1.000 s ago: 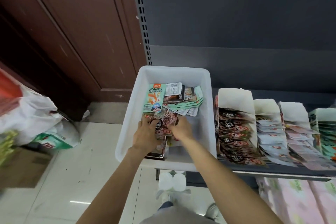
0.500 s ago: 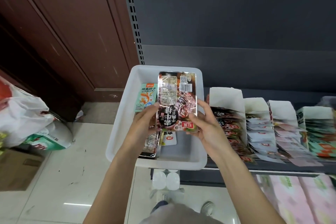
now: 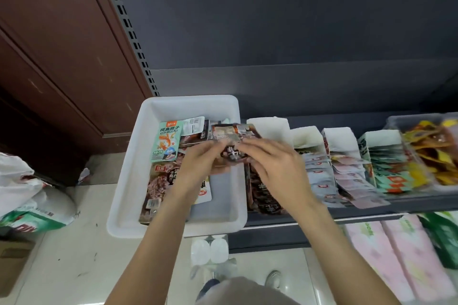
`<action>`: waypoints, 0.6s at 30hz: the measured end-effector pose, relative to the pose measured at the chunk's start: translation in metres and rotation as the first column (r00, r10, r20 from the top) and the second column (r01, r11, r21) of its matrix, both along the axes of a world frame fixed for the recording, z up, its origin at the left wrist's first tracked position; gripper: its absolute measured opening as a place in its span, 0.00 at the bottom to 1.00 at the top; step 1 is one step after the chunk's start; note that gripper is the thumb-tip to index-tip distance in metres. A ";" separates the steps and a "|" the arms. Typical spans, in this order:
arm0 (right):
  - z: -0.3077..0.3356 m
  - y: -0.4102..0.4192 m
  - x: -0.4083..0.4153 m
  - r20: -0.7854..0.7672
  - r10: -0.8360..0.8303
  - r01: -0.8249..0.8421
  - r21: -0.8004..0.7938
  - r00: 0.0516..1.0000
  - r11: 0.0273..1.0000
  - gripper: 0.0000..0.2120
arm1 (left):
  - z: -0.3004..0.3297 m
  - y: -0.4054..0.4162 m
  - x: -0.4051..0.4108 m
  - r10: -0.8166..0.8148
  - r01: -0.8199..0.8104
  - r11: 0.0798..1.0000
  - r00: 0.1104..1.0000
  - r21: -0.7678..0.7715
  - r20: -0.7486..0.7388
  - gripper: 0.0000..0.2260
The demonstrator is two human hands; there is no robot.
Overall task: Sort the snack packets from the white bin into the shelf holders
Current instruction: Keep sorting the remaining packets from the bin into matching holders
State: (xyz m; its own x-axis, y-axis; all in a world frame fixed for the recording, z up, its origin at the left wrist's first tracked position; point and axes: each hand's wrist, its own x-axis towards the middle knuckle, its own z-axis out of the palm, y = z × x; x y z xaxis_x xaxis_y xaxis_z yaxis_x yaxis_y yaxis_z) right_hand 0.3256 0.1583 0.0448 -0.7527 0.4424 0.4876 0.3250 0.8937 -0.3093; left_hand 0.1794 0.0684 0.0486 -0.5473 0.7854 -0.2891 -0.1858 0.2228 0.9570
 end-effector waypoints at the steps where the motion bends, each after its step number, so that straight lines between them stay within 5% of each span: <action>1: 0.006 0.007 0.004 -0.087 -0.054 0.050 -0.049 0.995 0.998 0.14 | 0.006 0.008 0.004 0.012 -0.013 1.000 1.000 0.019 0.014 0.10; 4: 0.021 0.041 0.025 -0.211 -0.216 0.179 -0.179 0.953 0.967 0.11 | 0.004 0.035 0.001 0.112 -0.095 0.992 0.958 0.077 -0.264 0.05; 8: 0.028 0.082 0.043 -0.133 -0.229 0.201 -0.194 0.964 0.960 0.09 | -0.007 0.067 -0.006 -0.044 0.132 0.986 0.792 0.101 -0.609 0.12; 11: 0.028 0.096 0.037 -0.074 -0.180 0.166 -0.166 0.981 0.972 0.09 | -0.018 0.089 -0.010 -0.140 0.244 0.969 0.640 0.027 -0.756 0.12; 18: 0.003 0.110 0.003 0.217 -0.118 0.139 -0.086 0.969 0.987 0.12 | -0.052 0.095 -0.013 -0.154 0.163 0.982 0.393 -0.096 -0.907 0.07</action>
